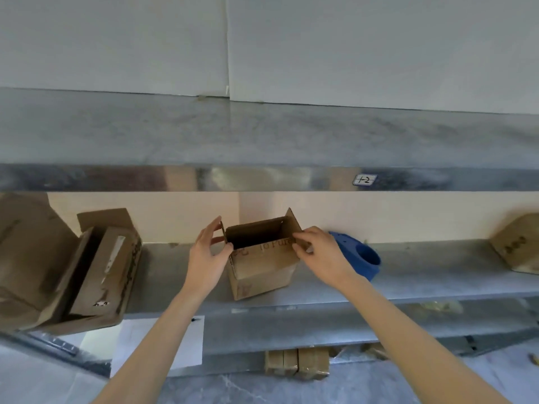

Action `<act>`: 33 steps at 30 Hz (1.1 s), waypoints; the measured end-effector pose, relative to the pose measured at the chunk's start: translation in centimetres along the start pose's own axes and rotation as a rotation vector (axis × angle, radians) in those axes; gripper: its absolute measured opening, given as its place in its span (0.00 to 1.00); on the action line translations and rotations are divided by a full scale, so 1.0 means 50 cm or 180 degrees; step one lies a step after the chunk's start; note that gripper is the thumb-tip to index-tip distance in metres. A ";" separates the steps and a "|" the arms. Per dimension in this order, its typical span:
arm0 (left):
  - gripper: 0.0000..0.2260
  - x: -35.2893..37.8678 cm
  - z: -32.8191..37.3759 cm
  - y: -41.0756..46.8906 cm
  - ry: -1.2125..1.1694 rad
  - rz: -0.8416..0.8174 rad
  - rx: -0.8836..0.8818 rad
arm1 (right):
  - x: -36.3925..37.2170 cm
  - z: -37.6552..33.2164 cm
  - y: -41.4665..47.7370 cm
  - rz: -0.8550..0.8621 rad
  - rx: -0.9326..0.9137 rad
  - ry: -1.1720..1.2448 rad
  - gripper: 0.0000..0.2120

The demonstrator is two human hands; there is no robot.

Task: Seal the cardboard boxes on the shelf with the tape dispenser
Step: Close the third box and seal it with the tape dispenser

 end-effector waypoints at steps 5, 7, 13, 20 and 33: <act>0.26 0.081 0.006 0.015 -0.0177 -0.0133 -0.0116 | -0.034 0.059 -0.008 0.0011 0.0097 -0.0169 0.14; 0.25 0.106 0.001 0.018 -0.0199 -0.0167 -0.0136 | -0.041 0.077 -0.009 -0.0048 0.0115 -0.0216 0.14; 0.27 0.132 0.006 0.013 0.0131 0.0063 0.0030 | -0.041 0.099 0.005 -0.0258 -0.0049 -0.0098 0.17; 0.27 0.132 0.009 -0.016 0.0285 0.0438 0.0095 | -0.025 0.107 0.048 -0.0608 -0.0181 0.0157 0.17; 0.19 0.146 0.013 -0.027 -0.0134 0.0642 0.0045 | -0.021 0.116 0.036 -0.0540 0.0013 0.1012 0.09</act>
Point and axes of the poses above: each hand's wrist, its own y-axis towards the middle knuckle, its own x-axis out of the palm, z = x × y, the point moved 6 cm from there along y, towards the middle knuckle, and after that the axes turned 8 degrees about -y, right-handed, at the moved point
